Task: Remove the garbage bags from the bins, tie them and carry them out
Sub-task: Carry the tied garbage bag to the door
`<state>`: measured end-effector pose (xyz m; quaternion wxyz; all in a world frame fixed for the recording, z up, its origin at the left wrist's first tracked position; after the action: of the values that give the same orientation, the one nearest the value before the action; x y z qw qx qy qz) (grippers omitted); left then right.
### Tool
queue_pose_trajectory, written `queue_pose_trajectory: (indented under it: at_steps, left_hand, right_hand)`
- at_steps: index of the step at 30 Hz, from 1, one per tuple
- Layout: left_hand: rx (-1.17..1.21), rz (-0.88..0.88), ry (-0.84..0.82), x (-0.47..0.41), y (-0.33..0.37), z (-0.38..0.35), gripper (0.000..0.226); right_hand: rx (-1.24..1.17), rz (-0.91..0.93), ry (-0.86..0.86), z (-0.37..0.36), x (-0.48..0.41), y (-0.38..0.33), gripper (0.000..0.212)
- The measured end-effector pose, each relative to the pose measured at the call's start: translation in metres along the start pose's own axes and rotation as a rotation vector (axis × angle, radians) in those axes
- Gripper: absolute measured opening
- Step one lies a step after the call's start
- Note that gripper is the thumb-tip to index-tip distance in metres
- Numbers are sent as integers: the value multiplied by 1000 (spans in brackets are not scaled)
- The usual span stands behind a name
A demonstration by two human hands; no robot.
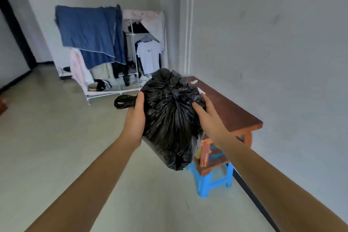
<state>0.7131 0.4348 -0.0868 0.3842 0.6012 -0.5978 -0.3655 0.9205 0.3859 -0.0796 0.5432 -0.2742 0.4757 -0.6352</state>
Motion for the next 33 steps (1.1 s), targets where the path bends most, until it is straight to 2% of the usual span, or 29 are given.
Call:
queue_pose_trajectory:
  at_steps: [3, 7, 10, 15, 19, 23, 27, 31, 33]
  left_hand:
    - [-16, -88, 144, -37, 67, 92, 86]
    - [-24, -216, 308, -65, 138, 203, 67]
    - [-35, -254, 400, -85, 165, 265, 50]
    - [-40, -279, 519, -131, 199, 366, 40]
    - [-27, -255, 586, -190, 221, 452, 59]
    - [-55, -270, 594, -276, 254, 529, 52]
    - [-79, -243, 633, -367, 307, 596, 101]
    - [-94, -256, 642, -438, 366, 661, 86]
    - [-80, -267, 676, -472, 391, 698, 93]
  right_hand:
    - [-40, 77, -126, -108, -45, -55, 56]
    - [-41, 156, -302, -244, -80, -123, 58]
    - [-73, 176, -411, -322, -97, -152, 59]
    - [-95, 224, -531, -454, -134, -187, 55]
    - [-112, 250, -610, -563, -174, -203, 58]
    - [-141, 248, -644, -669, -233, -228, 59]
    - [-169, 218, -662, -766, -301, -269, 61]
    - [-172, 205, -693, -853, -349, -324, 56]
    - [-166, 232, -711, -897, -370, -350, 52]
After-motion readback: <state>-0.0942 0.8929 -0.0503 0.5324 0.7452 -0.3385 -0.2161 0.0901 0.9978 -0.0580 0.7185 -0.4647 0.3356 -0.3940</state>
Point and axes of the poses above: each hand's wrist, its own x-axis away from the middle knuckle, its own z-axis out of the back of the hand, y = z × x, the point moved 1 cm from there along -x, towards the middle knuckle, and after that the axes turned 14 degrees about x, right-handed, at the moved point
